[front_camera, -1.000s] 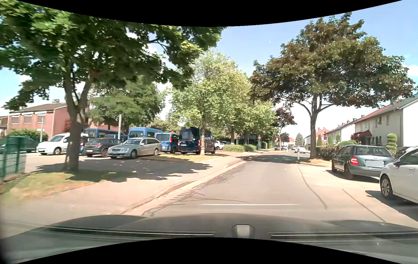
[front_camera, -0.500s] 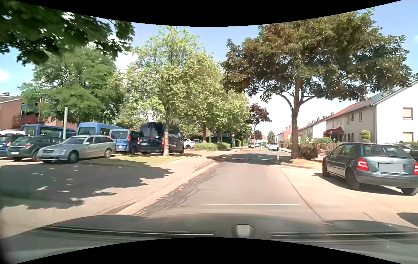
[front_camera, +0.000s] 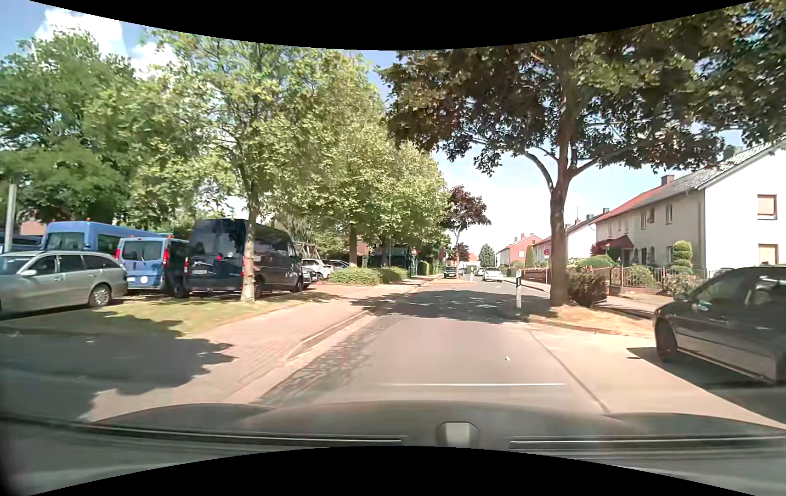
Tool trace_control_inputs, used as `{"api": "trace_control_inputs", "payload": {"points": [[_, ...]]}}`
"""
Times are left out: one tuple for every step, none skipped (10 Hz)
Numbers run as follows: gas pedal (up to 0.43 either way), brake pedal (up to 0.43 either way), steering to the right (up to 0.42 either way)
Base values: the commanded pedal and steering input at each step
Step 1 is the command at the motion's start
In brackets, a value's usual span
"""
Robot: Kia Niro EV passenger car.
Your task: Follow the waypoints while adhering to traffic rules and regulations
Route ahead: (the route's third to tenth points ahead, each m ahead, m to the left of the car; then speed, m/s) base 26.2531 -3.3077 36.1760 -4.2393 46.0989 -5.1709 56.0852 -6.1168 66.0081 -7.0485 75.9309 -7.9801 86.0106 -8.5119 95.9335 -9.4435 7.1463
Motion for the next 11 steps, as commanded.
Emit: {"api": "trace_control_inputs", "payload": {"points": [[0.268, 0.006, 0.043], [0.248, 0.006, 0.037], [0.228, 0.006, 0.031], [0.220, 0.006, 0.024], [0.209, 0.006, 0.019], [0.157, 0.006, 0.016], [0.138, 0.006, 0.016], [0.138, 0.006, 0.016], [0.138, 0.006, 0.016], [0.138, 0.006, 0.016], [0.138, 0.006, 0.018]]}}
